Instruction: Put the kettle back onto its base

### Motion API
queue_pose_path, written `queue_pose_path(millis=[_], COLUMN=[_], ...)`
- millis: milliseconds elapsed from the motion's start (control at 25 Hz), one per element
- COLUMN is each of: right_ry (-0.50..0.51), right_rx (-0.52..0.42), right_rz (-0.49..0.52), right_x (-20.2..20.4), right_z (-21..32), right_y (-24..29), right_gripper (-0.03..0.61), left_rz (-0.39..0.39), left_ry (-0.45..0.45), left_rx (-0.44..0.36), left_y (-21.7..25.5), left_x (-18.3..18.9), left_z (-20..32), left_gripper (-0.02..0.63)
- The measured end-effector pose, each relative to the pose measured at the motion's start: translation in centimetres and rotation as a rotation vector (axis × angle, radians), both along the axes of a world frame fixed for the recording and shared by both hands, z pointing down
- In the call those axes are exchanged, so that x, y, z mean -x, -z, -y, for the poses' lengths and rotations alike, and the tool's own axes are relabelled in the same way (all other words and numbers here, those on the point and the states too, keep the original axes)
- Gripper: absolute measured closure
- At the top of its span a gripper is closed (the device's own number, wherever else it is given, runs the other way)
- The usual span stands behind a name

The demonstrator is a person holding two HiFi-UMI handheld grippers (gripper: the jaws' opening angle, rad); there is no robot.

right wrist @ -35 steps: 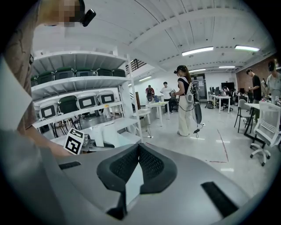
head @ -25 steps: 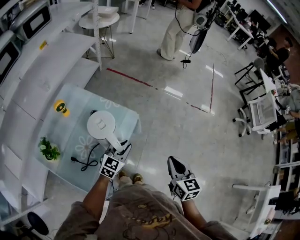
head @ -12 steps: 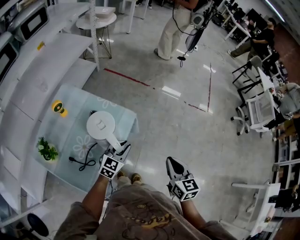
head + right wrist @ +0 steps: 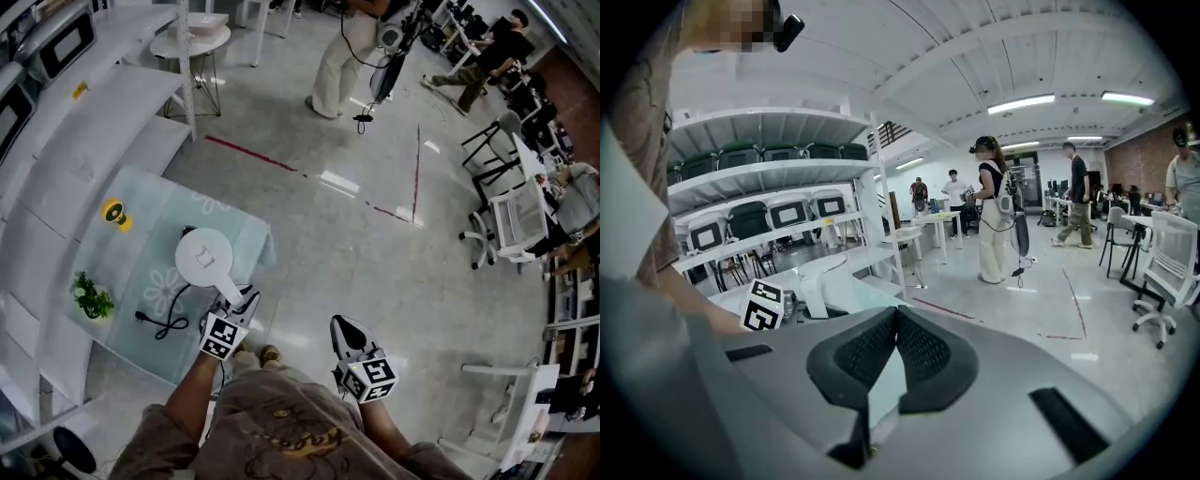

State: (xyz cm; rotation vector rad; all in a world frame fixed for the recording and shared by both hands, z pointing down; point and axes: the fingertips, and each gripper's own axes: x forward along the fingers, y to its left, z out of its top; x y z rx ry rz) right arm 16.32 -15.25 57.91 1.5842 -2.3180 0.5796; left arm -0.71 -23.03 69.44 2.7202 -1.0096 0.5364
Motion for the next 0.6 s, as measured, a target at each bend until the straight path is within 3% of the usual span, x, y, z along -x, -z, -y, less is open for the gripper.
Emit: queue_pose_path(millis=[320, 600], right_ry=[0.020, 0.058], right_rx=[0.000, -0.004], right_rz=[0.006, 0.016], right_x=[1.0, 1.3], right_z=[-0.3, -0.5], right_y=[-0.2, -0.1], right_gripper=[0.577, 0.577], left_rz=[-0.020, -0.036], left_ry=[0.050, 0.104], left_rx=[0.036, 0.046], left_y=[-0.9, 0.3], left_x=[0.6, 1.6], left_z=[-0.2, -0.8], left_gripper=[0.522, 0.480])
